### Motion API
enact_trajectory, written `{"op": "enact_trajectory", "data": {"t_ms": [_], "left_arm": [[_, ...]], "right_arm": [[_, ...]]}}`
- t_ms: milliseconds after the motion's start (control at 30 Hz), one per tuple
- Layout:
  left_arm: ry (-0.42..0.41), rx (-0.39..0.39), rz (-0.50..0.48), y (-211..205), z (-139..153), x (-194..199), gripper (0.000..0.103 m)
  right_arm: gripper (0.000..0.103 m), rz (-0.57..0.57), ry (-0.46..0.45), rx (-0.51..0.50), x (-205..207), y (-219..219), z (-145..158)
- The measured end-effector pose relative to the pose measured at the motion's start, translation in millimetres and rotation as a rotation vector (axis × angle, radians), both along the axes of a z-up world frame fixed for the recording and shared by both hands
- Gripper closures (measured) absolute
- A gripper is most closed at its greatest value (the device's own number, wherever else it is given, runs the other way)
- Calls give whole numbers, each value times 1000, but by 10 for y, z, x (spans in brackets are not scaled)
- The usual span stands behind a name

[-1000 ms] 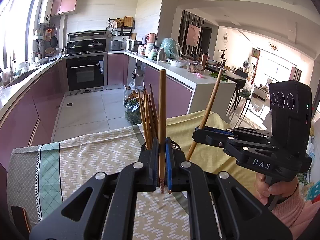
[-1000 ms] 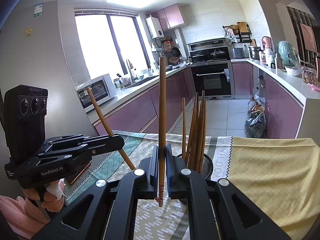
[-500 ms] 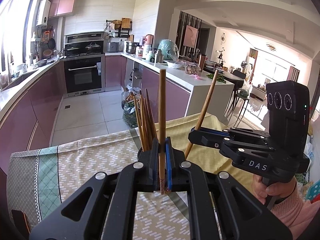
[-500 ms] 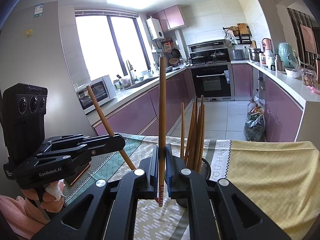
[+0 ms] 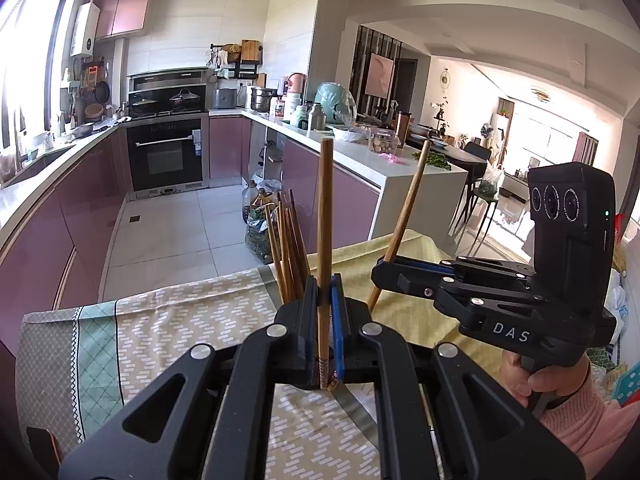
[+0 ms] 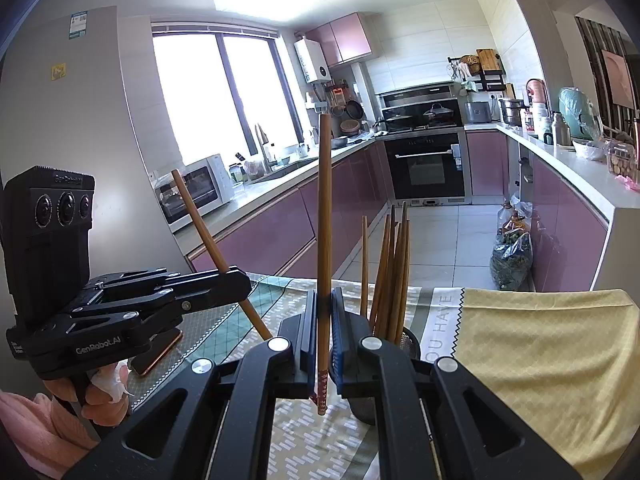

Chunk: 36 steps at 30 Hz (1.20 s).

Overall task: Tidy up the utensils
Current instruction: 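Move the right gripper's chopstick above the holder while the left gripper aligns its chopstick there, then lower both held chopsticks down into the mesh holder among the others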

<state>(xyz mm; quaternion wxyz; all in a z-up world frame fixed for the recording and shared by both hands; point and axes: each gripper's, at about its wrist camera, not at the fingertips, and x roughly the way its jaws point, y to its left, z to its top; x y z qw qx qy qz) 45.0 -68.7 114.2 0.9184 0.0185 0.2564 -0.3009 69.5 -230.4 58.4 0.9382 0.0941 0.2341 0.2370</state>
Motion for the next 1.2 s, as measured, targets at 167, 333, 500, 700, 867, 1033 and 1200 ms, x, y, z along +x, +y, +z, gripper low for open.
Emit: {"op": "enact_trajectory", "data": {"t_ms": [167, 333, 500, 700, 867, 1033, 1200], "left_arm": [[-5, -3, 0, -8, 28, 24, 96], [-15, -4, -2, -24, 70, 56, 96], [-25, -8, -2, -23, 83, 83, 96], [-32, -11, -1, -51, 98, 95, 96], [-34, -11, 0, -75, 105, 121, 96], [-36, -12, 0, -79, 110, 125, 96], [-40, -12, 3, -87, 128, 143, 96]], "right_arm": [[97, -1, -3, 0, 16, -14, 19], [97, -1, -12, 1, 22, -26, 53], [97, -1, -20, 3, 39, -31, 97], [97, -1, -26, 2, 49, -26, 121], [97, -2, -26, 3, 50, -31, 124], [97, -7, -27, 4, 65, -39, 143], [97, -9, -28, 4, 76, -39, 154]]}}
